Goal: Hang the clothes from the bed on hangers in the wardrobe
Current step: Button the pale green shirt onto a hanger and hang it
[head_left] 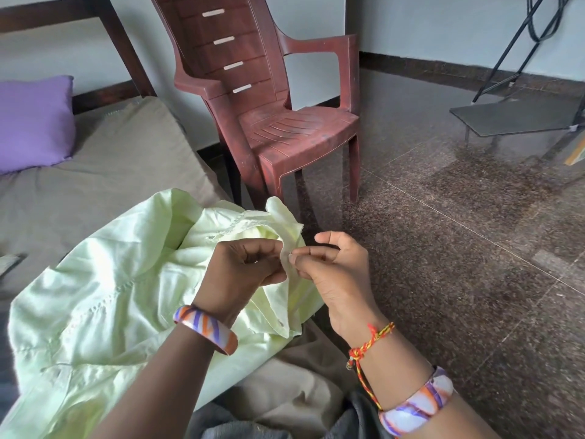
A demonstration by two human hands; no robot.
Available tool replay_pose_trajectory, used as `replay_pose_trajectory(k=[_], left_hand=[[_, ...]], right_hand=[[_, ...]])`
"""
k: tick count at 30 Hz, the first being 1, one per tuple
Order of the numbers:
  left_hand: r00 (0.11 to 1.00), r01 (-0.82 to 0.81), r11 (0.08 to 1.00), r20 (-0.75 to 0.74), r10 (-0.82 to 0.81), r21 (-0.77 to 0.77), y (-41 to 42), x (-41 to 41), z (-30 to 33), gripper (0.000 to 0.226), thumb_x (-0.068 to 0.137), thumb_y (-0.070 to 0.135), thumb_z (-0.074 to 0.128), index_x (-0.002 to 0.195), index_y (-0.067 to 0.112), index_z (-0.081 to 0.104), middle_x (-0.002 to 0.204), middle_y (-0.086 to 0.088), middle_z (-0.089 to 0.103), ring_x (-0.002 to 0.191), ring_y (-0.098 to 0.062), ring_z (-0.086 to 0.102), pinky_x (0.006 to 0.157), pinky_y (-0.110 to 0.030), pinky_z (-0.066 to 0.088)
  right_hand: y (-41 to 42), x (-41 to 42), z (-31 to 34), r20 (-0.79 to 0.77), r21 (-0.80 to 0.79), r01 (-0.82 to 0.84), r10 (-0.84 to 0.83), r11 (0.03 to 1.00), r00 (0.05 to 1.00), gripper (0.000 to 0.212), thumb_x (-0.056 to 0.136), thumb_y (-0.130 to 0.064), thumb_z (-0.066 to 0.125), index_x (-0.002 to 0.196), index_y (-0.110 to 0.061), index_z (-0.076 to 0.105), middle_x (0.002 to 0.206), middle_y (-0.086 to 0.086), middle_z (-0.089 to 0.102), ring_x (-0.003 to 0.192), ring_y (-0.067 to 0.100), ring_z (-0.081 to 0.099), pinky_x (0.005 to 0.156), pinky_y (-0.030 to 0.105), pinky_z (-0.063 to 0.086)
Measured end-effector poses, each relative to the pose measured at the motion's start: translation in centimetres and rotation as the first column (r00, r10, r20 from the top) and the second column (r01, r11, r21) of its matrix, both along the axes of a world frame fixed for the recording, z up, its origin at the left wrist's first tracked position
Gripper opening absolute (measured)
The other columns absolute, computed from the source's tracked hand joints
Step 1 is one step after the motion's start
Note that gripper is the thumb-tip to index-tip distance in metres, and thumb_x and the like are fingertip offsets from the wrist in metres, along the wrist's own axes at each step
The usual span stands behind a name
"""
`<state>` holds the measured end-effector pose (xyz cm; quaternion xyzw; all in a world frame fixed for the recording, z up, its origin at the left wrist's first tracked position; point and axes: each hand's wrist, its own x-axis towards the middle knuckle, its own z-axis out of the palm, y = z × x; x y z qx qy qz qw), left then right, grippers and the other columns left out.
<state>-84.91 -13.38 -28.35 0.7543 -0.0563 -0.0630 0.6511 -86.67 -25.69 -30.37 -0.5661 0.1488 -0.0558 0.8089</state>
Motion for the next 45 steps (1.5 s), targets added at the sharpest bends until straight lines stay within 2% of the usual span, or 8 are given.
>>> replay_pose_trajectory(k=[6, 14, 18, 24, 34, 38, 41, 45], left_hand=[[0.998, -0.05, 0.997, 0.049, 0.047, 0.064, 0.5, 0.1, -0.7, 0.018, 0.073, -0.01, 0.069, 0.07, 0.008, 0.068, 0.06, -0.002, 0.068, 0.056, -0.009, 0.063, 0.059, -0.02, 0.054], [0.915, -0.217, 0.861, 0.404, 0.016, 0.459, 0.6, 0.0, -1.6, 0.022, 0.068, 0.011, 0.081, 0.067, 0.026, 0.065, 0.062, 0.008, 0.067, 0.059, -0.004, 0.064, 0.062, -0.02, 0.053], [0.995, -0.023, 0.95, 0.098, -0.008, 0.313, 1.5, 0.2, -1.9, 0.015, 0.065, 0.01, 0.08, 0.065, 0.021, 0.07, 0.063, -0.005, 0.068, 0.062, -0.023, 0.066, 0.065, -0.034, 0.055], [0.917, 0.086, 0.987, -0.377, -0.13, -0.133, 1.4, 0.4, -1.3, 0.01, 0.061, 0.005, 0.066, 0.071, 0.005, 0.063, 0.061, -0.003, 0.065, 0.057, -0.009, 0.064, 0.058, -0.017, 0.054], [0.94, -0.116, 0.982, -0.335, 0.06, -0.149, -0.3, -1.3, -2.3, 0.011, 0.081, -0.005, 0.06, 0.072, -0.002, 0.065, 0.063, -0.013, 0.064, 0.055, -0.015, 0.062, 0.056, -0.018, 0.054], [0.965, -0.001, 0.978, -0.255, 0.056, 0.211, -0.7, -1.3, -2.6, 0.024, 0.076, -0.004, 0.064, 0.054, 0.006, 0.064, 0.05, -0.01, 0.061, 0.042, -0.013, 0.054, 0.047, -0.019, 0.048], [0.964, 0.179, 0.897, -0.255, -0.078, 0.404, -0.7, -1.7, -2.9, 0.011, 0.072, 0.004, 0.07, 0.063, 0.005, 0.065, 0.053, -0.006, 0.064, 0.046, -0.013, 0.058, 0.051, -0.022, 0.05], [0.954, 0.065, 0.997, -0.295, -0.046, 0.052, 0.0, -1.2, -1.5, 0.034, 0.068, 0.027, 0.075, 0.088, 0.004, 0.061, 0.081, -0.009, 0.07, 0.062, -0.011, 0.065, 0.054, -0.021, 0.05]], right_hand=[[0.1, 0.0, -0.2, -0.042, 0.078, -0.092, 0.096, 0.993, 0.995, 0.029, 0.078, 0.011, 0.066, 0.098, -0.009, 0.057, 0.08, 0.005, 0.07, 0.068, 0.009, 0.066, 0.067, 0.024, 0.055], [0.0, -0.5, -1.2, -0.077, 0.353, -0.185, 0.225, 0.917, 0.971, 0.023, 0.071, -0.011, 0.073, 0.091, -0.003, 0.066, 0.084, 0.01, 0.071, 0.075, 0.017, 0.067, 0.079, 0.031, 0.056], [-0.3, -0.9, -1.5, -0.118, 0.268, -0.183, 0.22, 0.946, 0.968, 0.025, 0.07, 0.01, 0.07, 0.088, -0.005, 0.063, 0.074, 0.004, 0.07, 0.068, 0.012, 0.066, 0.071, 0.024, 0.055], [-0.6, -1.4, -1.6, -0.141, 0.499, -0.192, 0.298, 0.845, 0.944, 0.015, 0.078, 0.009, 0.062, 0.081, -0.005, 0.065, 0.069, 0.004, 0.071, 0.061, 0.009, 0.068, 0.059, 0.018, 0.056], [-1.0, -2.0, -2.2, -0.035, 0.089, -0.196, 0.199, 0.977, 0.979, 0.016, 0.077, 0.004, 0.069, 0.088, -0.007, 0.065, 0.075, 0.004, 0.071, 0.069, 0.008, 0.066, 0.062, 0.016, 0.052], [-1.6, 0.4, -2.3, -0.224, 0.264, -0.158, 0.22, 0.951, 0.949, 0.034, 0.082, -0.038, 0.066, 0.097, -0.007, 0.068, 0.078, 0.005, 0.067, 0.067, 0.014, 0.062, 0.062, 0.026, 0.052], [-1.8, 3.1, -2.4, -0.348, 0.425, -0.045, 0.209, 0.904, 0.914, 0.018, 0.082, -0.02, 0.07, 0.091, -0.005, 0.067, 0.085, 0.011, 0.068, 0.069, 0.02, 0.064, 0.059, 0.03, 0.056], [-0.4, 4.2, -2.2, -0.196, 0.102, 0.111, -0.089, 0.989, 0.977, 0.032, 0.08, 0.011, 0.06, 0.106, -0.008, 0.063, 0.098, 0.011, 0.066, 0.087, 0.022, 0.063, 0.086, 0.043, 0.053]])
